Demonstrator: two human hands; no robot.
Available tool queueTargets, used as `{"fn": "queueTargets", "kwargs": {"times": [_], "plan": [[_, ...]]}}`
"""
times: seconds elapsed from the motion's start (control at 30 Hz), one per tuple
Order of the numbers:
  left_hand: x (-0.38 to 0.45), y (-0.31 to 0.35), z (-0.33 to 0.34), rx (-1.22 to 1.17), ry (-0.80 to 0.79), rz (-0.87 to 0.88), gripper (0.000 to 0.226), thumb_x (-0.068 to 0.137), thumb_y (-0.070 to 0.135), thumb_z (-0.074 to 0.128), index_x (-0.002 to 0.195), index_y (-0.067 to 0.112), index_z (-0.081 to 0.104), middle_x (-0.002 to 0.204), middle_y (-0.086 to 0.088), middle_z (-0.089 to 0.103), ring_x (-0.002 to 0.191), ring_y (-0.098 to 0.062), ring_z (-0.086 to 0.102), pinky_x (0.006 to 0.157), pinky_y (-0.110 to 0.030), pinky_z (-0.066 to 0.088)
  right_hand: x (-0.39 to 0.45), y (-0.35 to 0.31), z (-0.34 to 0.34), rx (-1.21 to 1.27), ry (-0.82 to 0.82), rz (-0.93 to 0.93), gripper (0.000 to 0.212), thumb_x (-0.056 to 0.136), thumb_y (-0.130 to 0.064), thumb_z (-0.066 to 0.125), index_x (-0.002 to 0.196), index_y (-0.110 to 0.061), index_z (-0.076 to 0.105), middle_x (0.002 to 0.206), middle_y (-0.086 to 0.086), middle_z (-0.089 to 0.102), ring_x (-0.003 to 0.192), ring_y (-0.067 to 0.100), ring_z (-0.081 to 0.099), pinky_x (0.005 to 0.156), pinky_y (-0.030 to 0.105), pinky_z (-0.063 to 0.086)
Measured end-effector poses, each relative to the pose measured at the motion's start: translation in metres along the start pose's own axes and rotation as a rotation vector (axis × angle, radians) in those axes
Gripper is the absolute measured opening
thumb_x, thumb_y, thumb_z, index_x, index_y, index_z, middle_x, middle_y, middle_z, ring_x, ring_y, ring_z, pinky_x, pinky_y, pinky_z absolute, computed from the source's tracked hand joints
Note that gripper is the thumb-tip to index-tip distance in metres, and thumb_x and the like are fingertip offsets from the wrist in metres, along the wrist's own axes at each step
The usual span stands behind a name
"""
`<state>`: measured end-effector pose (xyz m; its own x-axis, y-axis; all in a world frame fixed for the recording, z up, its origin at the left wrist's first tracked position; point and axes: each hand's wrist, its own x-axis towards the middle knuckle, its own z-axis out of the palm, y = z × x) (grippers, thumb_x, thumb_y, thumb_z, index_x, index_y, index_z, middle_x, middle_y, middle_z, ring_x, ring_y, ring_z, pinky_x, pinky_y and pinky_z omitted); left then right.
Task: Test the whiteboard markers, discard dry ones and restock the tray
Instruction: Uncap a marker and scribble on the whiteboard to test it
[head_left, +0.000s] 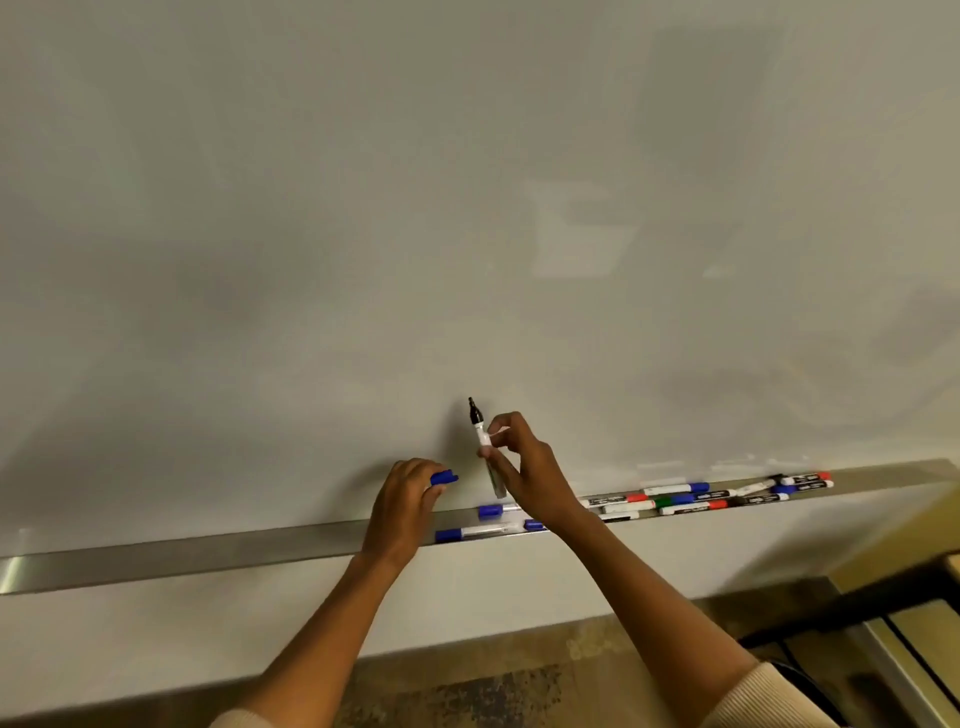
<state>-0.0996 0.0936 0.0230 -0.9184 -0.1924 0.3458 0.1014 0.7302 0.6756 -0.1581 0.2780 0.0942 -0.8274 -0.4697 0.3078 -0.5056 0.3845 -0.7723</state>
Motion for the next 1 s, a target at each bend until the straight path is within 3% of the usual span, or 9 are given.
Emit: {"fn": "queueTargets", "kwargs": {"times": [0.23,0.43,0.77,0.87,1.0], "plan": [[0.036,0.075,0.017,-0.07,0.104,0.285,0.032,0.092,0.011,0.064,0.124,0.01,0.059,0.126,-0.009,0.059,0.118,-0.022,0.056,0.099,-0.04,0.052,-0.003,-0.029,-0.066,0.156,0.188,-0.089,0.021,0.105,-0.023,0.048,0.123,-0.021,0.059,0.103,-0.003,0.07,0.102,0.017,0.068,0.094,0.034,0.054],[0.077,0.168,0.031,-0.056,0.257,0.474,0.028,0.094,0.02,0.055,0.119,0.008,0.062,0.142,-0.01,0.049,0.139,-0.025,0.038,0.113,-0.038,0.037,-0.004,-0.051,-0.148,0.277,0.344,-0.246,0.029,0.106,-0.012,0.044,0.13,-0.019,0.059,0.105,0.005,0.069,0.105,0.023,0.066,0.092,0.029,0.052],[0.146,0.31,0.056,0.072,0.415,0.681,0.019,0.093,0.007,0.063,0.111,0.01,0.061,0.155,-0.013,0.034,0.148,-0.029,0.021,0.118,-0.056,0.021,-0.009,-0.036,-0.303,0.283,0.469,-0.38,0.034,0.105,-0.003,0.036,0.133,-0.006,0.056,0.112,0.01,0.071,0.113,0.022,0.065,0.1,0.028,0.048],[0.166,0.344,0.054,0.082,0.464,0.703,0.018,0.094,0.008,0.061,0.111,0.01,0.059,0.156,-0.014,0.032,0.148,-0.029,0.019,0.12,-0.054,0.018,-0.009,-0.029,-0.347,0.219,0.5,-0.438,0.038,0.1,0.003,0.039,0.134,-0.007,0.055,0.116,0.007,0.071,0.117,0.022,0.064,0.101,0.041,0.05],[0.193,0.384,0.041,0.106,0.531,0.721,0.013,0.096,0.008,0.057,0.109,0.01,0.056,0.158,-0.013,0.027,0.15,-0.028,0.015,0.121,-0.055,0.012,-0.002,-0.032,-0.393,0.135,0.586,-0.498,0.037,0.096,0.0,0.059,0.131,-0.009,0.055,0.113,0.001,0.071,0.113,0.019,0.065,0.101,0.041,0.05]]}}
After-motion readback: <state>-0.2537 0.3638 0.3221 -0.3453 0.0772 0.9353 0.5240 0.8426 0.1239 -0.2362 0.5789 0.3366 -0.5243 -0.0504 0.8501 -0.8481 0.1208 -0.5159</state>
